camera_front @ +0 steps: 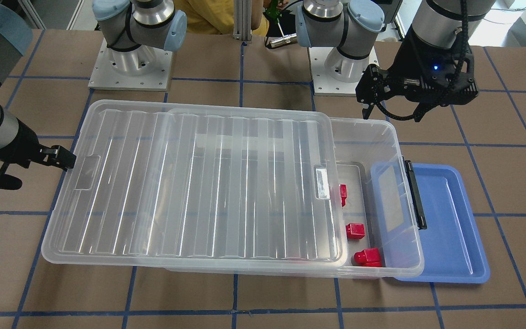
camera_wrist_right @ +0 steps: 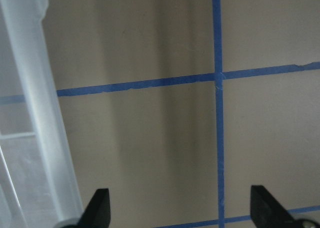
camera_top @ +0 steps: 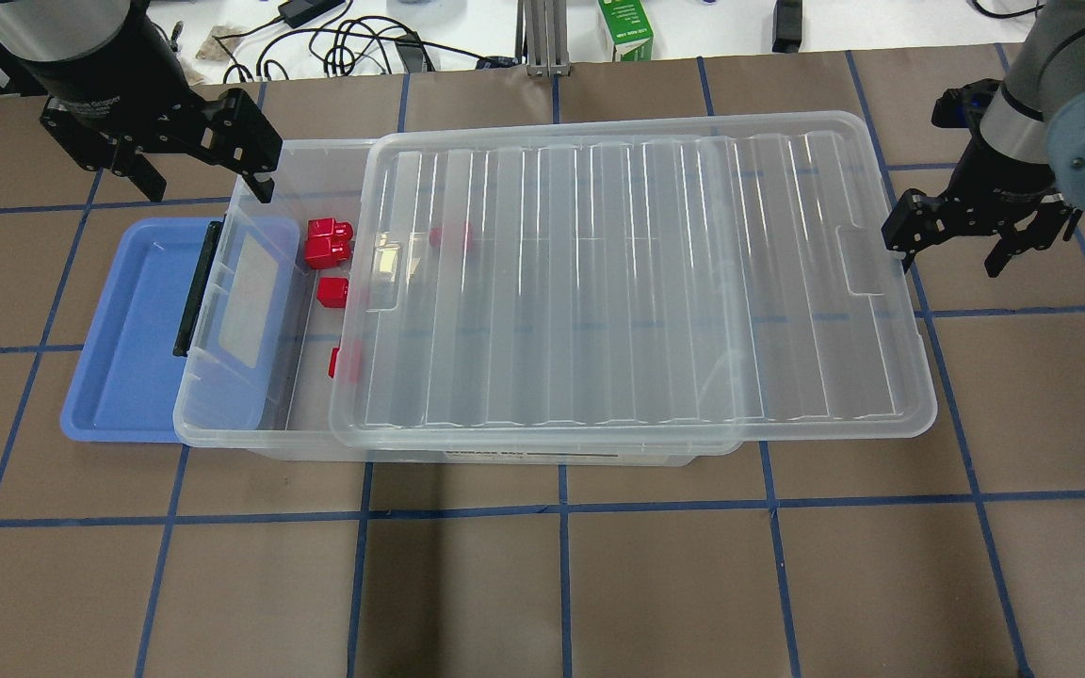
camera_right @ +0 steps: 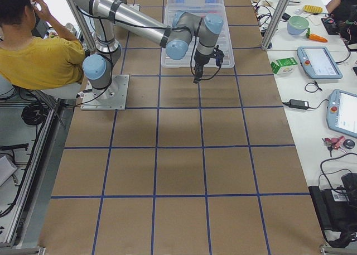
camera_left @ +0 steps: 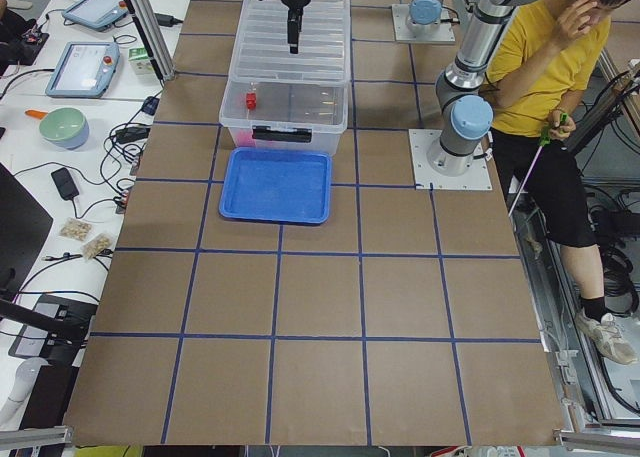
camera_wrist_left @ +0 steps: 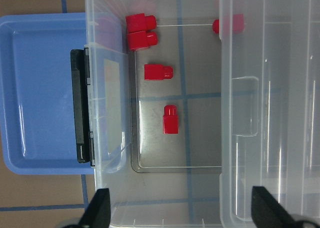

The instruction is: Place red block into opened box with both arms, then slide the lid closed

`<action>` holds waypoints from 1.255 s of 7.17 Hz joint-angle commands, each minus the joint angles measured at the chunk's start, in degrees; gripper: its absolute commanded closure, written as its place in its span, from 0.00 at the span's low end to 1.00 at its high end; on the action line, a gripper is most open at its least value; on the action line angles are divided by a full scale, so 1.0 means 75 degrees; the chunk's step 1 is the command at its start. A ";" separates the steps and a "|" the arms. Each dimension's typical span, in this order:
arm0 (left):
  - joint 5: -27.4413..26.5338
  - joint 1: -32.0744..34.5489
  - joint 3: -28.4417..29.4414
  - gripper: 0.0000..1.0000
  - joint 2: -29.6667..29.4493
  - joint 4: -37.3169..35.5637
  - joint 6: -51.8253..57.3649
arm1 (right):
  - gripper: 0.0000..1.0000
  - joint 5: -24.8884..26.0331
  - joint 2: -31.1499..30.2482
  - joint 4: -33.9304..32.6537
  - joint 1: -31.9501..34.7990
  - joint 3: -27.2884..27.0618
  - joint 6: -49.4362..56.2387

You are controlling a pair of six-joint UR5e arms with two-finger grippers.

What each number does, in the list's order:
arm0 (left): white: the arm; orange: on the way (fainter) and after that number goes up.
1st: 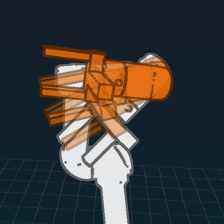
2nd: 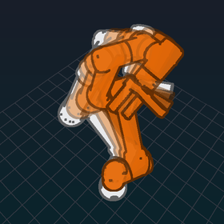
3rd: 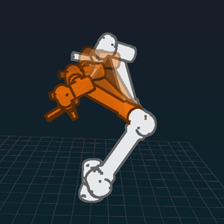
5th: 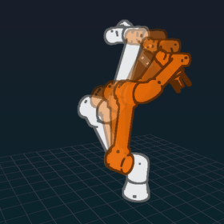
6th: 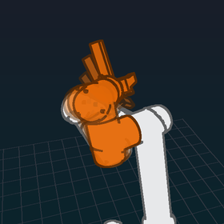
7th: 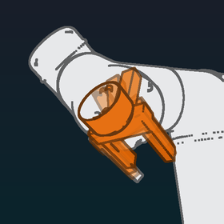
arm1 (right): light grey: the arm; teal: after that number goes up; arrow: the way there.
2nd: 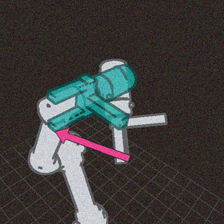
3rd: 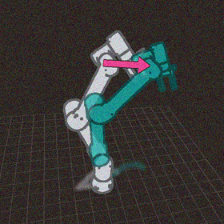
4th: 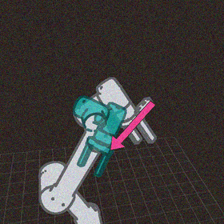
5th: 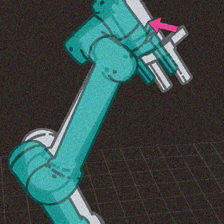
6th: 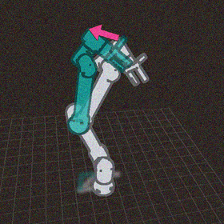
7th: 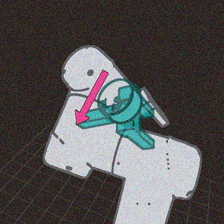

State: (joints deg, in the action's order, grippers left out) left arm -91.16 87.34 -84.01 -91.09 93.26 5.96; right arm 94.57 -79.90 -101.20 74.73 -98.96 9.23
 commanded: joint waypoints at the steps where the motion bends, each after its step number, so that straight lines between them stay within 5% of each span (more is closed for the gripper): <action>1: -0.0021 0.0003 -0.0013 0.00 0.0005 -0.0001 0.0002 | 0.00 -0.0163 0.0013 -0.0019 0.0428 -0.0001 -0.0606; 9: -0.0009 0.0003 -0.0001 0.00 -0.0007 -0.0001 -0.0010 | 0.00 -0.0516 0.0083 -0.0077 0.1660 -0.0001 -0.1687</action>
State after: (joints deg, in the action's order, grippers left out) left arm -91.23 87.36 -84.02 -91.07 93.25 5.89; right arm 90.77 -79.29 -101.74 86.61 -99.00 -3.31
